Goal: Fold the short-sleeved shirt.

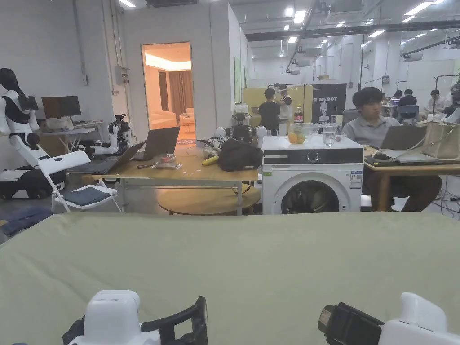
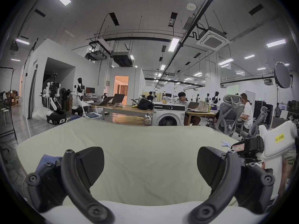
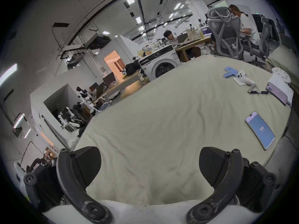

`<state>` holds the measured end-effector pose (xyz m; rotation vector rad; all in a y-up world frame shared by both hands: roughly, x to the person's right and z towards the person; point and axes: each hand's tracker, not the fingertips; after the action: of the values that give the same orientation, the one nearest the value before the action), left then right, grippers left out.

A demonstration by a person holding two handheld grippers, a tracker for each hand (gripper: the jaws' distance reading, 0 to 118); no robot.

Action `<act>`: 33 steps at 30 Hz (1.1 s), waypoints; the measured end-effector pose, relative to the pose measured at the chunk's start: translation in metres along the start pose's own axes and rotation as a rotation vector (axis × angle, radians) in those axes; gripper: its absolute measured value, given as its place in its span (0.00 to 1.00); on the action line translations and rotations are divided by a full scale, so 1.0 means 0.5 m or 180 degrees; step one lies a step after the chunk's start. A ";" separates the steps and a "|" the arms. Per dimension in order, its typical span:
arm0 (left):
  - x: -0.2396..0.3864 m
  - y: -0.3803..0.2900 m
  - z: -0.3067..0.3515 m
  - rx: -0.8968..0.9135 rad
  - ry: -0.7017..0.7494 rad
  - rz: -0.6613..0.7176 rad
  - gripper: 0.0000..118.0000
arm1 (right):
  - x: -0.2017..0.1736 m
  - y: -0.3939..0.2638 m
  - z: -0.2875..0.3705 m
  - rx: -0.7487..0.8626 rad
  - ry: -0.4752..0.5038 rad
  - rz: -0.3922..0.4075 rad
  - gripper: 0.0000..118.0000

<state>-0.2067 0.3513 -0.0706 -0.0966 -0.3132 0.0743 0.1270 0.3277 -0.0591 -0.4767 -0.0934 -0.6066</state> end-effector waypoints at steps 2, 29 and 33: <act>0.001 -0.001 -0.001 0.0005 0.0001 -0.0011 0.96 | 0.000 0.000 -0.001 -0.0042 0.0069 0.0028 1.00; 0.002 -0.013 -0.008 -0.0044 0.0095 -0.0081 0.96 | -0.055 -0.046 0.033 0.0786 -0.0511 0.1082 1.00; -0.004 -0.012 -0.008 -0.0057 0.0098 -0.0022 0.96 | -0.053 -0.030 0.030 0.0472 -0.0339 0.0639 1.00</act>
<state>-0.2070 0.3449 -0.0744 -0.1144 -0.2836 0.0632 0.0975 0.3378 -0.0455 -0.3689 -0.1881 -0.3742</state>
